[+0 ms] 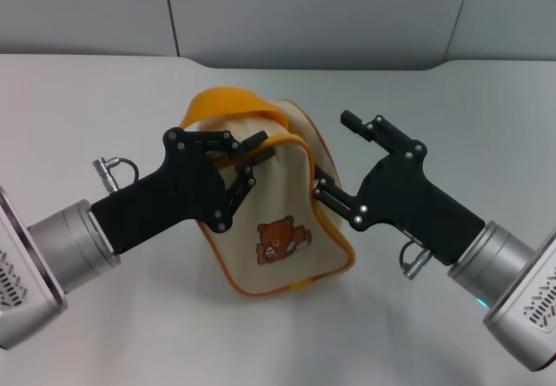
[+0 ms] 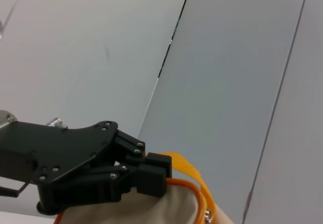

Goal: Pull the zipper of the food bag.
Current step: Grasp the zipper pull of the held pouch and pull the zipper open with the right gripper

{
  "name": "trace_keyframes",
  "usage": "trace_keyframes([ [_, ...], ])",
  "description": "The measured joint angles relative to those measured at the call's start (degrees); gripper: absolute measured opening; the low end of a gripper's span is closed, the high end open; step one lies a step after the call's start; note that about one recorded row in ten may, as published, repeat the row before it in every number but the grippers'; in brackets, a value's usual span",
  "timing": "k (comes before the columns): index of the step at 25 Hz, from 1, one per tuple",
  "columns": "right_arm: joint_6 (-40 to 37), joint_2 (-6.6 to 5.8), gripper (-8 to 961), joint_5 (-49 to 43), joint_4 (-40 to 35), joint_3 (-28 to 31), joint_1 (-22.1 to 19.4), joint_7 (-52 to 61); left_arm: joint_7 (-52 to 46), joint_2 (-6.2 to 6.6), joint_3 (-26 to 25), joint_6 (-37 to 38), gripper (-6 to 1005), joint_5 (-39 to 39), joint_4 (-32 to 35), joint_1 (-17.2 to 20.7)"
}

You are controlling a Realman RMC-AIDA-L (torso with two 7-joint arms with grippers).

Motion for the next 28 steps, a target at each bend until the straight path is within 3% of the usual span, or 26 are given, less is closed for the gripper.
trace_keyframes([
  [4, 0.1, 0.0, 603, -0.1, 0.1, -0.4, 0.3, 0.0, 0.0, -0.07, 0.0, 0.1, 88, 0.0, -0.1, 0.2],
  [16, 3.6, 0.0, 349, -1.5, 0.5, 0.0, 1.9, 0.0, 0.0, -0.1, 0.6, 0.3, 85, 0.1, -0.1, 0.4],
  [21, 3.3, 0.0, 131, -1.5, 0.5, -0.3, 2.3, 0.0, 0.0, -0.08, 0.6, 0.4, 85, 0.1, -0.1, 0.4],
  [28, 3.6, 0.0, -3, -1.5, 0.7, -0.4, 2.0, 0.0, 0.0, -0.09, 0.6, 0.4, 86, 0.0, -0.1, 0.3],
])
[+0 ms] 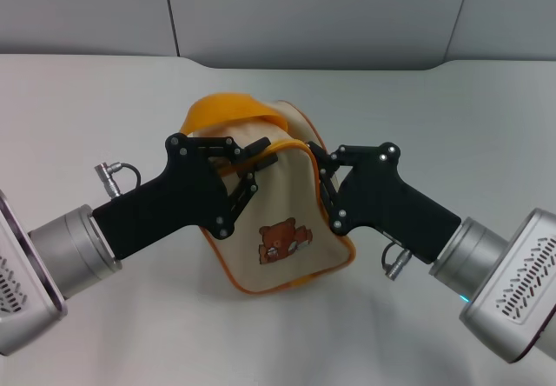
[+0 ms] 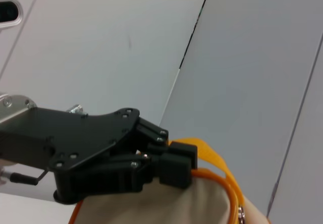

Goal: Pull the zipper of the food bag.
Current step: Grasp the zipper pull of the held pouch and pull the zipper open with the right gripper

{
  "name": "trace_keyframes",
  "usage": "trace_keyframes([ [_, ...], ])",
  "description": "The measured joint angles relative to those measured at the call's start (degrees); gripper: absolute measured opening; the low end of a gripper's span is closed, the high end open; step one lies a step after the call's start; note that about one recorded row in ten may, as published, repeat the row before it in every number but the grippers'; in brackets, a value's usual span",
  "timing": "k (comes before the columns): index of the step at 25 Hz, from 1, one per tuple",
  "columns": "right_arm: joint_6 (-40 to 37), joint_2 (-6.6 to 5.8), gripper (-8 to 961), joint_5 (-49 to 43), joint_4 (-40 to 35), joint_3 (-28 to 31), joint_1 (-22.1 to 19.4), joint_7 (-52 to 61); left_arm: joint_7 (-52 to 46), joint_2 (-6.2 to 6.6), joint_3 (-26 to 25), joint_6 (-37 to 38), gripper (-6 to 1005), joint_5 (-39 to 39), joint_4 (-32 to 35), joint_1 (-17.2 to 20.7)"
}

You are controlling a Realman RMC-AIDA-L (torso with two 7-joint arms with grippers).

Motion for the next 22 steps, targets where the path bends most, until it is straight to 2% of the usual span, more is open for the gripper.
trace_keyframes([
  [4, 0.0, 0.0, -2, 0.0, -0.2, -0.1, -1.8, 0.0, 0.0, -0.01, 0.0, 0.0, 86, -0.1, 0.0, -0.1],
  [6, 0.0, 0.0, -2, 0.0, -0.6, 0.1, -4.8, 0.1, 0.0, -0.01, 0.0, 0.0, 85, -0.1, 0.0, -0.2],
  [15, 0.0, -0.17, -3, 0.0, -3.2, 0.0, -11.4, 0.6, -0.2, 0.01, 0.0, 0.0, 85, -0.1, 0.3, -0.1],
  [22, 3.9, -0.23, -3, 0.3, -5.6, 0.5, -13.3, 0.6, 0.0, 0.08, 0.0, -0.2, 85, -0.1, 0.3, 0.2],
])
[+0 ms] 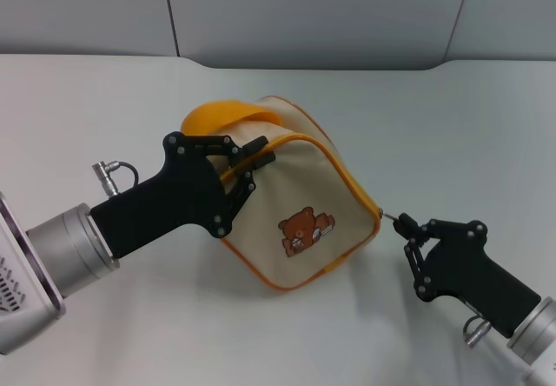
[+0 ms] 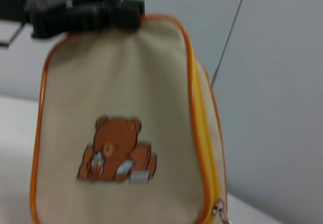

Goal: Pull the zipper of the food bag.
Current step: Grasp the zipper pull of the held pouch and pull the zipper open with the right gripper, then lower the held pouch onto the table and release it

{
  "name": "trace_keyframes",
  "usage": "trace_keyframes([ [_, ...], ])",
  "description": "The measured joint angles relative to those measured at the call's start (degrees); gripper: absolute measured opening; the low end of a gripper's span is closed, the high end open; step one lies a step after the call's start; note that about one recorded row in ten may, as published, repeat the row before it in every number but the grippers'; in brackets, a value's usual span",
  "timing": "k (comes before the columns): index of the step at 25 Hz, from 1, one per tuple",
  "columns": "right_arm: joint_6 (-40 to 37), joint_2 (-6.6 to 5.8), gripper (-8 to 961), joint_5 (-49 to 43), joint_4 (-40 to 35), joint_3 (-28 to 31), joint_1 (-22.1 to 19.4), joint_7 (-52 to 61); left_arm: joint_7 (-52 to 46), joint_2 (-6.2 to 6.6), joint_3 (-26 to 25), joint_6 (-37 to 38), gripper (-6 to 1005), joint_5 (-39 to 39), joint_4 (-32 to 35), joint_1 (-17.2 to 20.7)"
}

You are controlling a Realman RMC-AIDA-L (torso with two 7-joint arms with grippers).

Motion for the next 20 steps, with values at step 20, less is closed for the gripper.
trace_keyframes([
  [20, -14.3, -0.27, 262, -0.5, -5.7, 5.0, -1.2, 20.2, -0.9, -0.07, -6.9, -5.6, 85, -0.5, -14.6, 2.2],
])
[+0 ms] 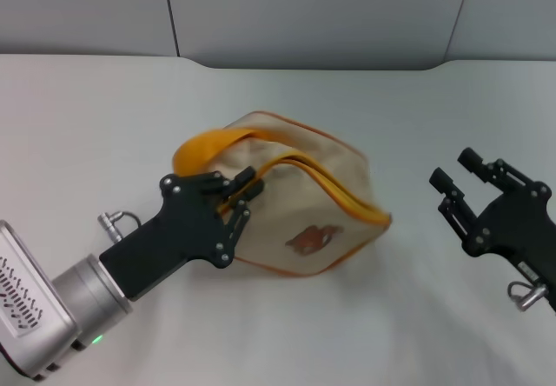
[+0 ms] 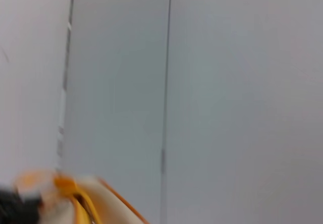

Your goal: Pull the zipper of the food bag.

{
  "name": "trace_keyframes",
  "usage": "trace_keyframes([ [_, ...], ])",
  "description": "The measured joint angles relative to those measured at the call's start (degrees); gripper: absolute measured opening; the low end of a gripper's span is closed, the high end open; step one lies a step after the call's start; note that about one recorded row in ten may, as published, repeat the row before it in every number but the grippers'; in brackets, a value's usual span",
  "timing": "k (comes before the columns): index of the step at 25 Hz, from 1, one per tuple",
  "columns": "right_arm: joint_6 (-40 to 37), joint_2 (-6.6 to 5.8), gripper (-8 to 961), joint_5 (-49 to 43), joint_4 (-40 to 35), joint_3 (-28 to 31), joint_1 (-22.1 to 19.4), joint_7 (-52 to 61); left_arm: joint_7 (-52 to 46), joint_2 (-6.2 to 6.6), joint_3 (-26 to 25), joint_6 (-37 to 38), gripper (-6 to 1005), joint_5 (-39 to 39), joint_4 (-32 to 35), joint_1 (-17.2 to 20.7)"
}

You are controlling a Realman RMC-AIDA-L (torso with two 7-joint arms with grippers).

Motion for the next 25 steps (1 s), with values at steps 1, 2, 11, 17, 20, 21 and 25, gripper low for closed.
trace_keyframes([
  [1, -1.0, -0.02, 282, -0.7, -1.6, -0.8, 0.3, 3.0, -0.3, 0.0, -0.6, -0.6, 85, 0.0, -0.4, 0.2],
  [2, -2.3, -0.05, 302, -1.8, -3.6, -1.9, 0.7, 6.7, -1.4, 0.0, -1.2, -1.2, 84, 0.2, -0.8, 0.7],
  [11, -13.1, -0.47, 607, -8.7, -20.9, -15.4, 1.9, 28.6, -15.1, 0.56, -1.0, 3.9, 228, 9.6, 2.3, 4.3],
  [17, -18.4, -1.66, 781, -12.4, -25.9, -20.7, 2.2, 35.0, -30.3, 0.64, -0.9, 8.1, 398, 21.5, 14.3, 5.8],
  [20, -18.7, -1.75, 781, -12.6, -26.4, -22.3, 2.4, 35.5, -34.2, 0.7, -0.9, 10.5, 478, 25.4, 18.3, 6.5],
  [21, -18.8, -1.76, 781, -12.6, -26.6, -22.9, 2.5, 35.8, -34.5, 0.72, -0.9, 10.9, 505, 25.6, 18.9, 6.8],
  [25, -18.6, -1.66, 781, -12.6, -26.7, -23.6, 2.9, 36.0, -35.2, 0.75, -0.9, 11.5, 669, 25.8, 20.0, 7.3],
])
